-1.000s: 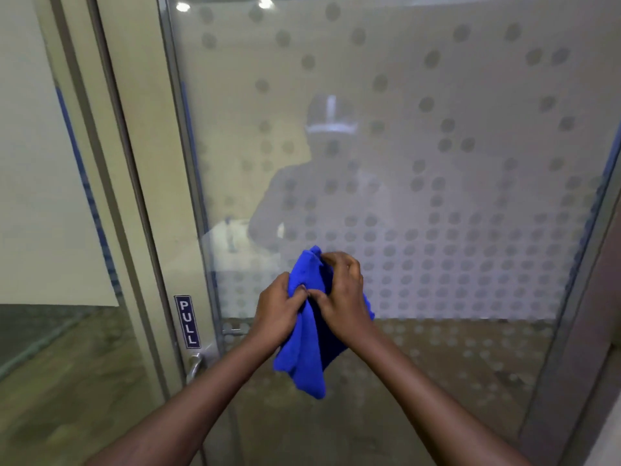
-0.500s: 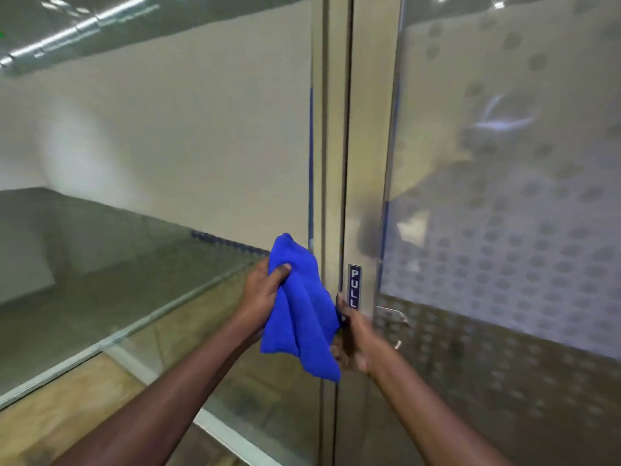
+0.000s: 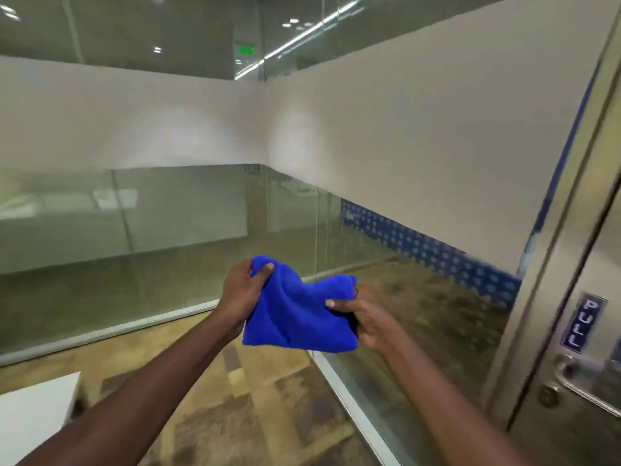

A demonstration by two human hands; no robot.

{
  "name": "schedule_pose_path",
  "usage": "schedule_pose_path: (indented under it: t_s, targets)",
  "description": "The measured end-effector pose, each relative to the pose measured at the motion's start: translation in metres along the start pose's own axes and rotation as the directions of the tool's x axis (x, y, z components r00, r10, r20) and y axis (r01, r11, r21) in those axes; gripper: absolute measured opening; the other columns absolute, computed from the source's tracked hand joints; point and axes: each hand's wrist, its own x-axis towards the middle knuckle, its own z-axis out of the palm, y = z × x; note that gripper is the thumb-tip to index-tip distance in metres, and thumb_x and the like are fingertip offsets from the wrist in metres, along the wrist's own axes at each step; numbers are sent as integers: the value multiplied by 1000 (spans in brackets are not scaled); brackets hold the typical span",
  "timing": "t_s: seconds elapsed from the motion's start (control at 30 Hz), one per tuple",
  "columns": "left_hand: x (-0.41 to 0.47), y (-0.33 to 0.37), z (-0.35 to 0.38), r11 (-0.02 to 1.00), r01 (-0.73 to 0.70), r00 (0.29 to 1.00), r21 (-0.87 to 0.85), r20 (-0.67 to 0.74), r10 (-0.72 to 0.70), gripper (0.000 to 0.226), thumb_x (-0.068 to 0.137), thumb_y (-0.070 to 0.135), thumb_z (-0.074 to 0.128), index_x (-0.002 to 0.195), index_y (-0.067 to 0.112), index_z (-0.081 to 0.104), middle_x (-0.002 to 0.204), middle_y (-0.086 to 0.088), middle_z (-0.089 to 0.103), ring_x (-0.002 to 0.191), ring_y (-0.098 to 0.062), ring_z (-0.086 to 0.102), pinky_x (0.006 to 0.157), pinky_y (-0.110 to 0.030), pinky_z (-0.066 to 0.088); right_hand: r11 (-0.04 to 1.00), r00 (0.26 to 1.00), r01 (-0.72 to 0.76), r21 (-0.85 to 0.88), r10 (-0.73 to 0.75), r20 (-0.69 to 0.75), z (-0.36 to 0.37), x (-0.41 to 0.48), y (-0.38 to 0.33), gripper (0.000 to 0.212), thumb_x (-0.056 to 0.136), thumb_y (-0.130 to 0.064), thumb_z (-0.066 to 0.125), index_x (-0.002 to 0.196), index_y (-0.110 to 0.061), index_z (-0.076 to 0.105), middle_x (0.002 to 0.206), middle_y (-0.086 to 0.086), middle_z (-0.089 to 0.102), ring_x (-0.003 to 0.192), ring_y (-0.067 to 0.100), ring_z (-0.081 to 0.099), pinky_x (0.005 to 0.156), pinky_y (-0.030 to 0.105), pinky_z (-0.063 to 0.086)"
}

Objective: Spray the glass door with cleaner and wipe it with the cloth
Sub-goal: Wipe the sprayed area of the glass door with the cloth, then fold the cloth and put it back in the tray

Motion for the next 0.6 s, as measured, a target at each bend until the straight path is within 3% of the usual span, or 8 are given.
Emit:
schedule_pose_path:
  t_s: [0.13,0.27,0.3,0.4,0.47,0.53,0.6]
  targets:
    - [7,-17,-85,976,211,949,-57,-227,-218,23,92,23,66,93,0,66,79,-10,64,69,-23,57,56,-28,43,996,999,-34,-77,35,11,81,43,18,26,74,6,77,99,6,69,94,19,75,87,32,71,78,39,58]
    - [-5,-25,-160,950,295,897,-106,-312,-314,29,74,14,82,90,-4,67,80,-13,70,71,-24,64,57,-29,50,989,985,-15,-144,40,167,148,80,30,20,77,5,74,97,1,70,88,10,77,81,24,73,68,33,59]
    - [-9,-27,-178,947,303,890,-103,-326,-320,36,66,11,87,91,-6,67,82,-14,72,75,-26,68,62,-31,54,987,978,-7,-161,40,205,163,90,34,19,78,5,73,96,0,70,87,9,77,80,24,73,68,34,59]
    - [-21,-41,-230,947,318,860,-48,-406,-309,98,33,6,94,118,-9,48,103,-23,68,95,-34,68,86,-44,56,982,950,8,-188,51,309,207,117,49,14,83,0,72,96,0,70,90,11,76,84,26,71,75,40,58]
    - [-30,-50,-258,941,337,839,4,-454,-299,115,30,4,90,132,2,36,110,-21,62,98,-33,65,83,-43,56,978,922,-1,-209,82,378,237,134,60,6,88,-4,70,93,-2,70,88,11,75,84,26,70,74,39,57]
    - [-44,-45,-274,907,394,828,144,-484,-283,95,39,5,87,126,0,49,107,-19,64,96,-32,65,74,-37,57,974,887,17,-226,89,453,265,146,71,3,91,-7,68,88,-7,69,84,8,73,81,24,68,70,36,57]
    - [-57,-44,-287,855,424,818,298,-531,-221,45,63,-3,78,105,5,64,94,-13,67,86,-25,65,67,-25,53,967,845,62,-248,82,529,295,154,82,7,91,-10,67,86,-13,69,86,8,73,84,25,68,73,38,56]
